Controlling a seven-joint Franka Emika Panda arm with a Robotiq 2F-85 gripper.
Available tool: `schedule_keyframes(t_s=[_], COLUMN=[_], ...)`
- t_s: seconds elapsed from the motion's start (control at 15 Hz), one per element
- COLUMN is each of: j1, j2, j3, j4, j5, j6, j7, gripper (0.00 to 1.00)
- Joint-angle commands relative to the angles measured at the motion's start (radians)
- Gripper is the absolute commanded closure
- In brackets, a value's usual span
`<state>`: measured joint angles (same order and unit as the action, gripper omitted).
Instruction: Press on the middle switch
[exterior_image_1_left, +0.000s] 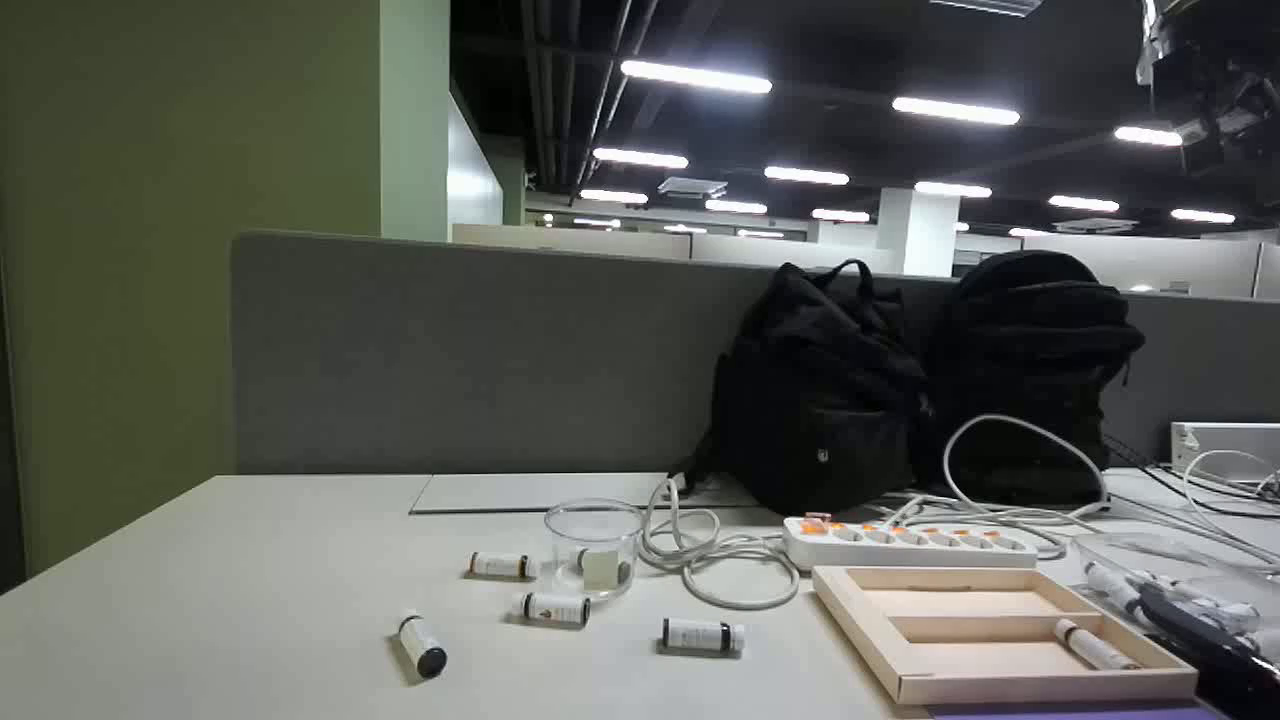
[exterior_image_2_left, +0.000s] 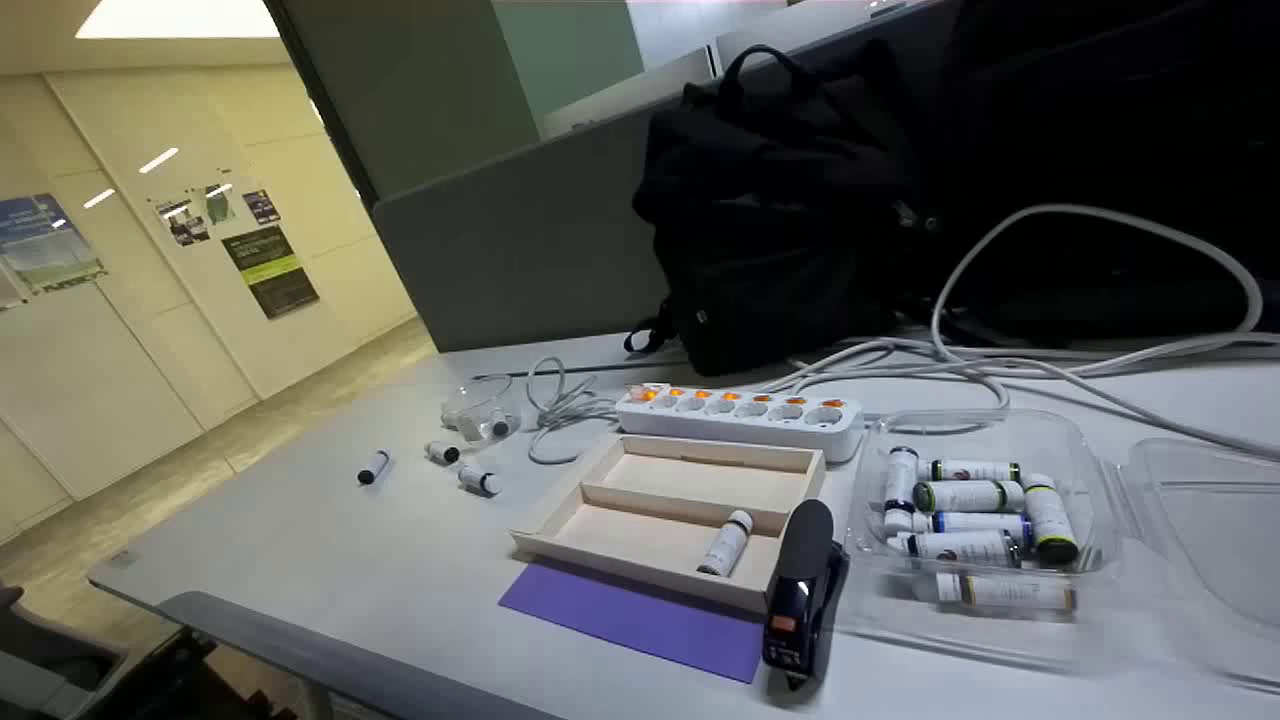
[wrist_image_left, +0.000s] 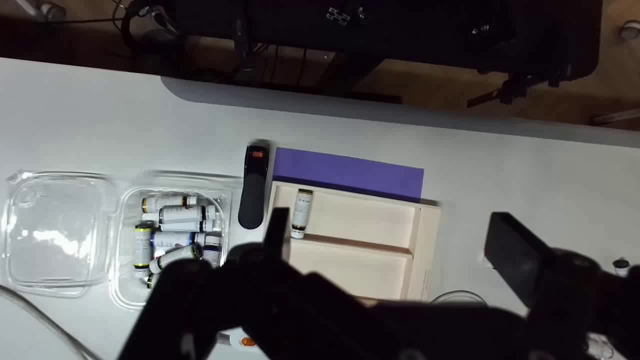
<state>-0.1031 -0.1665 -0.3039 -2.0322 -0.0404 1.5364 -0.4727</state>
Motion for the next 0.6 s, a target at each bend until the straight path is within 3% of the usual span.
schedule_keyframes(t_s=[0.0, 0.53], j1=[-0.025, -0.026], j2=[0.002, 0.008], j3=[0.023, 0.024], j4=[0.001, -0.01], j5=[0.003, 0.003], j6=[-0.002, -0.002], j7=[-0.004, -0.004], gripper=[0.0, 0.0])
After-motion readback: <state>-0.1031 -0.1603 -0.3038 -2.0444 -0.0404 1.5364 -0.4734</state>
